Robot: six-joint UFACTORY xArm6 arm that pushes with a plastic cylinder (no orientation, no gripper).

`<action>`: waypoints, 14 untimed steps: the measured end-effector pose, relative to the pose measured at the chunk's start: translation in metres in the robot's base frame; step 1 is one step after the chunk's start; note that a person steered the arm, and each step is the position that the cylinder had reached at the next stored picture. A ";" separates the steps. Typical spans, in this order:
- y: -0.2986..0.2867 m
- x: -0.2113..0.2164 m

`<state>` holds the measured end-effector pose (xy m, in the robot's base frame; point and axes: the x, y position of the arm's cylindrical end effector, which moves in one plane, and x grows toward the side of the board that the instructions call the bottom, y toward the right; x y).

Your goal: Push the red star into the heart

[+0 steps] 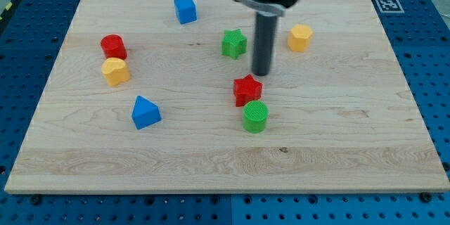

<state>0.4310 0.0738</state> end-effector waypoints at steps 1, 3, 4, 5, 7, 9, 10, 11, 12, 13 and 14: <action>0.015 0.049; -0.012 0.058; -0.049 0.058; -0.067 0.054; -0.076 0.041; -0.076 0.011; -0.091 0.011; -0.125 0.011; -0.157 0.011; -0.182 0.011; -0.200 0.011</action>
<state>0.4421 -0.1265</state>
